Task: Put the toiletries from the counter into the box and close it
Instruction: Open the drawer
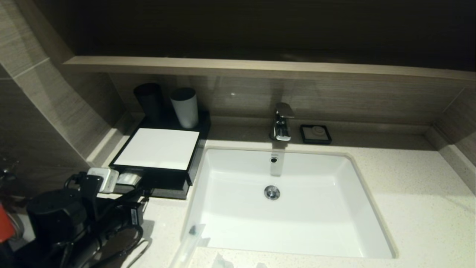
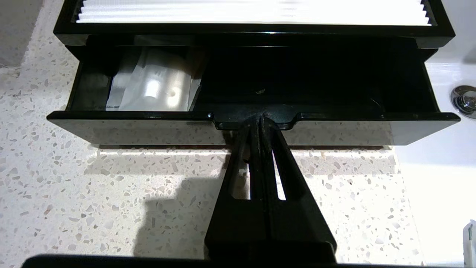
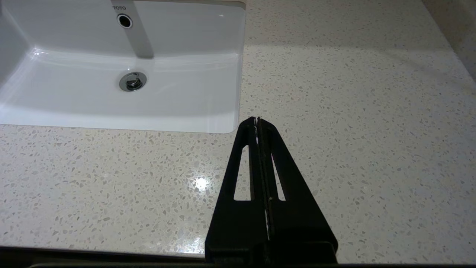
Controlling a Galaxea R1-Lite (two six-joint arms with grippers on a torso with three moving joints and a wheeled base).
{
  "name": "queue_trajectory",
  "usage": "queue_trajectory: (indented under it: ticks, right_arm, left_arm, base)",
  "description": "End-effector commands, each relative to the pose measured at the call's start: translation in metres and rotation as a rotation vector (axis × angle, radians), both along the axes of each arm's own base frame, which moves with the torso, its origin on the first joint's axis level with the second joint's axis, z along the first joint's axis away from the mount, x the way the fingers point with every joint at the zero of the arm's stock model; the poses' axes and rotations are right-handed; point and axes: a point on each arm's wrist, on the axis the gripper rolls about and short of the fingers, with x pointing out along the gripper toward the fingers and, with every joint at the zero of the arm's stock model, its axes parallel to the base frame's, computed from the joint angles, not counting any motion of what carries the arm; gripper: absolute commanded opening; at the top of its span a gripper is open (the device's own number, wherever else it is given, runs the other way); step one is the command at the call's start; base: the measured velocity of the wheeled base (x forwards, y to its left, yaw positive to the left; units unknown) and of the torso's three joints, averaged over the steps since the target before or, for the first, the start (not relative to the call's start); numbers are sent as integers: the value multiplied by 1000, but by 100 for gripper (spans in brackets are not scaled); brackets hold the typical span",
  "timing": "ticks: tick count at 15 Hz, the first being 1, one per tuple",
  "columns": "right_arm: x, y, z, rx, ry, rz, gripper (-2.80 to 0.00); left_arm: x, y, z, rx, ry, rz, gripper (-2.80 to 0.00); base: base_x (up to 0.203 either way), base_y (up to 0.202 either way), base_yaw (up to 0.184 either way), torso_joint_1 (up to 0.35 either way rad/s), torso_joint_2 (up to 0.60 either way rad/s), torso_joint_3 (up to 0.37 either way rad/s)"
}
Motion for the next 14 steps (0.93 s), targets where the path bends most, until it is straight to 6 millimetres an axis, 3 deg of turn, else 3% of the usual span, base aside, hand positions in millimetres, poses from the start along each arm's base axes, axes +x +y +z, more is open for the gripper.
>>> queue_trajectory:
  ticks: [1, 14]
  right_arm:
    - [0, 0, 0, 0, -1, 0, -280]
    - [0, 0, 0, 0, -1, 0, -280]
  left_arm:
    - [3, -1, 0, -3, -10, 1, -280]
    - [22, -6, -2, -8, -24, 4, -280]
  base:
    - [0, 0, 0, 0, 0, 0]
    - [0, 0, 0, 0, 0, 0]
